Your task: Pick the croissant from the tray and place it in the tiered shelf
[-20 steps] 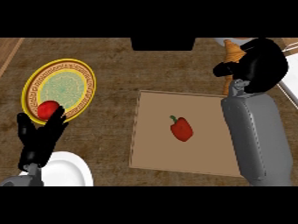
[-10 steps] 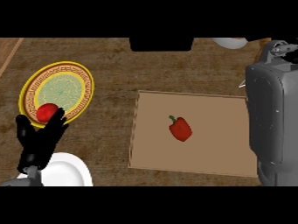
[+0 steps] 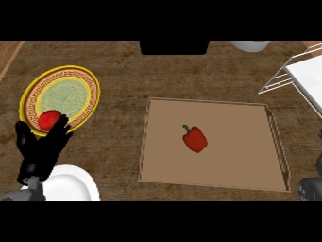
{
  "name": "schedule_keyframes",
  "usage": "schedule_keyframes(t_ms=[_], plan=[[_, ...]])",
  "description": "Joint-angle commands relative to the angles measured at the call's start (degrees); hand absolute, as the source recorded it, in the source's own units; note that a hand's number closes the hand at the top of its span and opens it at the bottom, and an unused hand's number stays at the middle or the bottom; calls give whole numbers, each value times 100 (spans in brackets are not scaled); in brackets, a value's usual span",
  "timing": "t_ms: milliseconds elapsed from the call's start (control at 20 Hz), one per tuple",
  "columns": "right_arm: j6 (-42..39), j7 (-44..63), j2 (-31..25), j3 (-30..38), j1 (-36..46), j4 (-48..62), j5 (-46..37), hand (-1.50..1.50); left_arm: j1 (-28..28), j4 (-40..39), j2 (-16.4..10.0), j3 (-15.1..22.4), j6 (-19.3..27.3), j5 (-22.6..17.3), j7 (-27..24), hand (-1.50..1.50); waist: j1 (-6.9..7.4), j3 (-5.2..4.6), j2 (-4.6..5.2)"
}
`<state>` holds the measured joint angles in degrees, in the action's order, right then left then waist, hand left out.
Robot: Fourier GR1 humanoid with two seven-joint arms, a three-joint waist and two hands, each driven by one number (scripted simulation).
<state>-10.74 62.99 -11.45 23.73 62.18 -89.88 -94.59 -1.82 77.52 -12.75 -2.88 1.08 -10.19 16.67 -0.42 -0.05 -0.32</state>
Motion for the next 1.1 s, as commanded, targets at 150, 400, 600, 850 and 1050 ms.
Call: schedule_keyframes(t_ms=[150,400,600,850,1050], plan=[[-1187,-161,-883,815,277,109,402,150,-55,-199,34,-57,-47,35,-199,0,-12,2,12],[-920,-510,-1003,1191,-148,418,760,150,159,199,248,165,102,151,-26,0,58,7,18],[-987,-840,-1462,1313,-289,800,954,150,90,273,64,17,-107,6,115,0,71,6,27],[-392,-978,-1437,1316,-898,952,1133,150,-192,128,90,-37,-26,63,273,0,68,7,37],[-251,-1096,-1814,1387,-953,1308,1381,150,153,116,174,9,-91,191,-160,0,87,6,35]])
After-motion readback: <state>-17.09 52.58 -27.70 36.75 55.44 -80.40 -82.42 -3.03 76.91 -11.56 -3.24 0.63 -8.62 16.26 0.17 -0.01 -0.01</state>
